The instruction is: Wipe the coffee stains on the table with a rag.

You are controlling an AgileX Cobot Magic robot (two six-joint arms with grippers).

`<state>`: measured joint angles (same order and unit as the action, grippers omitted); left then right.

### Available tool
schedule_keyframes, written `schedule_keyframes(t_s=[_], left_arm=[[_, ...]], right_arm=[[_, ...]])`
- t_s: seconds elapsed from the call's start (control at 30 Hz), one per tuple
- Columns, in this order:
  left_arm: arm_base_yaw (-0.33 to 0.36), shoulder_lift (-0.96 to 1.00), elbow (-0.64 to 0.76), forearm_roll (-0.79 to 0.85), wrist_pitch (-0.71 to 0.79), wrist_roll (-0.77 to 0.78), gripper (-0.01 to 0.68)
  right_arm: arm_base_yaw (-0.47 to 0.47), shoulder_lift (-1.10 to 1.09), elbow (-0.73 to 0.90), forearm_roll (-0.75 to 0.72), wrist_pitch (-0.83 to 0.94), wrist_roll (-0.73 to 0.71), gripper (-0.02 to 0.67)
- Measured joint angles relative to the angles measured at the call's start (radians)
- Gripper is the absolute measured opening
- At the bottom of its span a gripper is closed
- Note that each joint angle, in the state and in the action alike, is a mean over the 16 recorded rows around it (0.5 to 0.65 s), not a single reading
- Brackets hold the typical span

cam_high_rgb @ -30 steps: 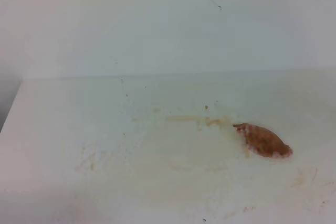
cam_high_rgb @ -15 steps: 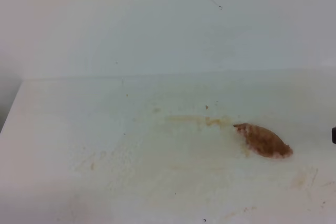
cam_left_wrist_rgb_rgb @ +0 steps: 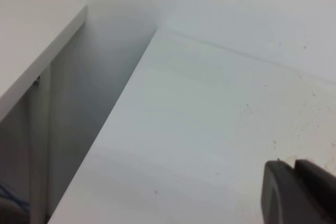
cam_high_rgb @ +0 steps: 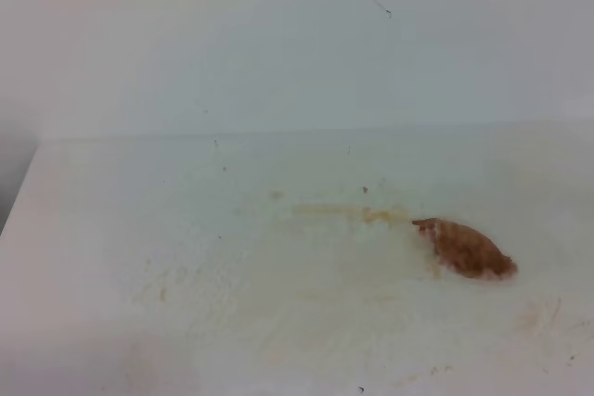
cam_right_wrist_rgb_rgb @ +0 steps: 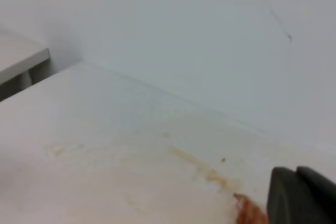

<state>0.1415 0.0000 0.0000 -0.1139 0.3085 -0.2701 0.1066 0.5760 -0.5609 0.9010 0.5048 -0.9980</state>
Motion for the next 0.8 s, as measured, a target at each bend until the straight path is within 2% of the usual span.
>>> schedule_keyframes(t_s=[0.2,0.33,0.7,0.8], left_arm=[[0.0,0.0,0.0,0.0,-0.001,0.0,-0.001],[0.0,0.0,0.0,0.0,-0.001,0.0,-0.002],[0.0,-0.002,0.002,0.0,-0.003,0.0,-0.002],[0.0,-0.003,0.004,0.0,-0.005,0.0,-0.001]], right_arm=[[0.0,-0.1,0.051,-0.035,-0.081,-0.017,-0.002],[-0.002,-0.169,0.116,-0.158,-0.149,0.069,-0.002],[-0.057,-0.433,0.396,-0.781,-0.235,0.712,-0.002],[-0.082,-0.495,0.466,-0.911,-0.228,0.862,-0.002]])
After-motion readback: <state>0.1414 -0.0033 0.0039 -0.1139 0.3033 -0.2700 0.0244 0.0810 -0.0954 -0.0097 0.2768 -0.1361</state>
